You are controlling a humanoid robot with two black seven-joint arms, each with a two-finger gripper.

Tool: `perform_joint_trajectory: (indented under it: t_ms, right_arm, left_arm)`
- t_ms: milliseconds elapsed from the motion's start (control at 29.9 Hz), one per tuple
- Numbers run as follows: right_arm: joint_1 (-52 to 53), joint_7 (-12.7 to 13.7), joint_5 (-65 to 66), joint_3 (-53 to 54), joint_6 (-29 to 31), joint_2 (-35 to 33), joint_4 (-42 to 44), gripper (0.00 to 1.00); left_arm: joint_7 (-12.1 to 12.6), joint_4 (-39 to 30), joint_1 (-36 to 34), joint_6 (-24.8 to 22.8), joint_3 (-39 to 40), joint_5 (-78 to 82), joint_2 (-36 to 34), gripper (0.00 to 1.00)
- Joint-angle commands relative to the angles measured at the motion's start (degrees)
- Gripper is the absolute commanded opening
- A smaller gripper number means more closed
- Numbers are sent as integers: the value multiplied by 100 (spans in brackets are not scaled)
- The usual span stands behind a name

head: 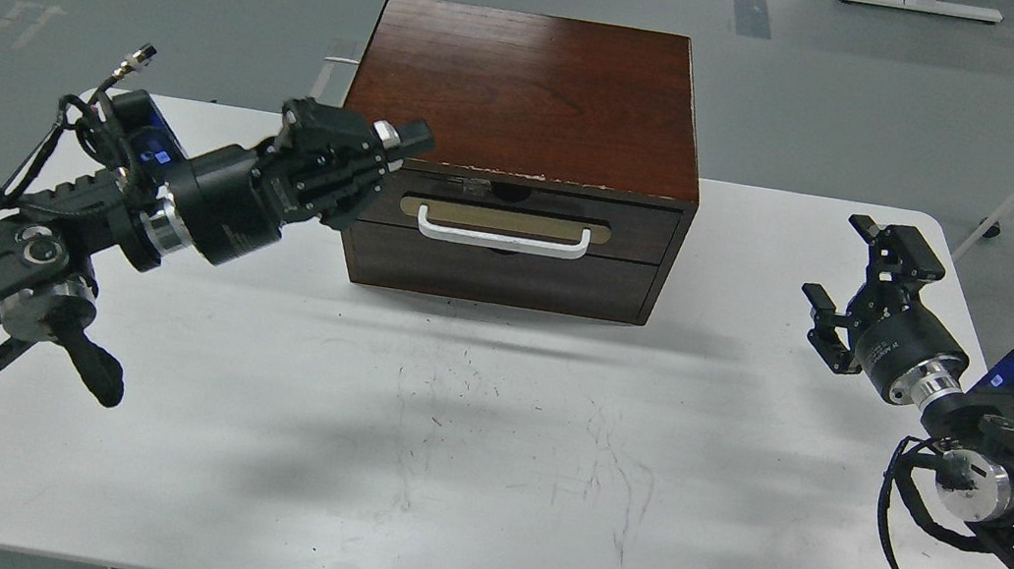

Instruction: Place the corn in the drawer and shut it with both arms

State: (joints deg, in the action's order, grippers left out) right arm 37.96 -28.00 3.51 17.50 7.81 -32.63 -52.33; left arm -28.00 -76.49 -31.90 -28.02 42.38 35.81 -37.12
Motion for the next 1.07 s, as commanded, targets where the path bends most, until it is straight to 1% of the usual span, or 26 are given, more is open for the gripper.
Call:
perform_joint_trajectory:
  t_ms: [0,100,234,335,469,603,737,1038]
  right_arm:
    - [36,0,-8,34,1,2,3,99]
    - [45,0,1,122,1,11,21,99]
    - [45,0,1,262,-8,73,21,99]
    - [28,0,1,307,-16,81,21,99]
    - [19,0,1,307,-34,187,74,99]
    - [19,0,1,307,-52,353,205,100]
    - [36,0,1,307,-52,442,223,100]
    - [28,0,1,307,-43,459,214,100]
  left_arm:
    - [0,221,61,2,174,-697,-356,100]
    - [0,459,79,2,174,-926,-454,100]
    - [0,1169,201,2,166,-1242,-446,100]
    - [0,1469,386,59,166,-1251,-402,100]
    - [0,1585,685,51,165,-1269,-358,100]
    - [0,1751,887,95,174,-1453,-173,100]
    - [0,1989,931,69,315,-1498,-15,100]
    - [32,2015,1063,2,447,-1708,82,100]
